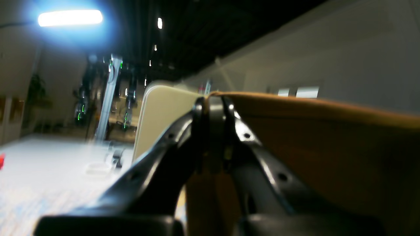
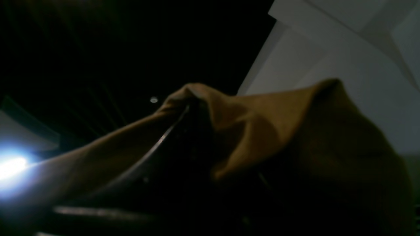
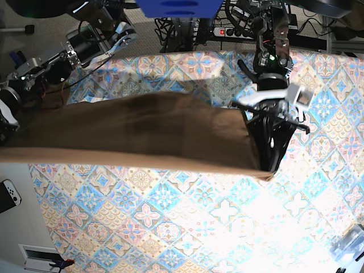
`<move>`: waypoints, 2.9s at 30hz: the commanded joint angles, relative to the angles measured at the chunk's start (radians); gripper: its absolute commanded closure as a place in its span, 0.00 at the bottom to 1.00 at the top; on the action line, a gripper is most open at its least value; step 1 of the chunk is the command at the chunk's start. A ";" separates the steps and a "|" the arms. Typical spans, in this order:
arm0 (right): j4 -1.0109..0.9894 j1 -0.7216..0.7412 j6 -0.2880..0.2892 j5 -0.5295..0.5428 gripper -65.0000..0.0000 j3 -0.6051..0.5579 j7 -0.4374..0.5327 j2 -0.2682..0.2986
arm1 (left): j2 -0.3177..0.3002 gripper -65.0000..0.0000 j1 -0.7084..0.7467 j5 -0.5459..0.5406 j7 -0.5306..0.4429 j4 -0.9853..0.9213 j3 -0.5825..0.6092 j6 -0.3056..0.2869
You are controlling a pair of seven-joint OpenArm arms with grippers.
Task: Layout the t-shirt on the table in an organized manner, then fold the t-shirt properly
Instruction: 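Lift the t-shirt with both grippers, stretching it between them, then lower the stretched t-shirt flat onto the table with both grippers, then open both grippers and raise them away from the t-shirt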
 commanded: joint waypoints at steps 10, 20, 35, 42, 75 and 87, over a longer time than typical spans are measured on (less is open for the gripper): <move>-0.238 0.023 0.010 -0.092 1.00 -0.264 0.015 0.016 | -0.023 1.00 -0.157 0.001 0.439 -0.174 -0.114 -0.012; -0.781 0.104 0.010 -0.141 1.00 -0.477 0.011 0.113 | -0.102 1.00 -0.383 0.001 0.497 -0.727 -0.139 -0.013; -1.623 0.609 0.010 -0.507 0.90 -0.644 0.015 0.177 | -0.148 1.00 -0.541 0.001 0.503 -1.093 -0.137 -0.015; -1.657 0.675 -0.046 -0.603 0.48 -0.718 0.015 0.177 | -0.147 0.66 -0.492 -0.001 0.497 -1.092 -0.137 -0.013; -0.724 0.118 -0.046 -0.678 0.44 -0.210 -0.421 0.179 | -0.171 0.63 0.048 -0.007 0.713 -0.154 0.062 -0.010; -0.482 -0.028 -0.041 -0.593 0.44 -0.207 -0.797 0.179 | -0.119 0.63 0.238 -0.008 0.715 -0.061 0.070 -0.006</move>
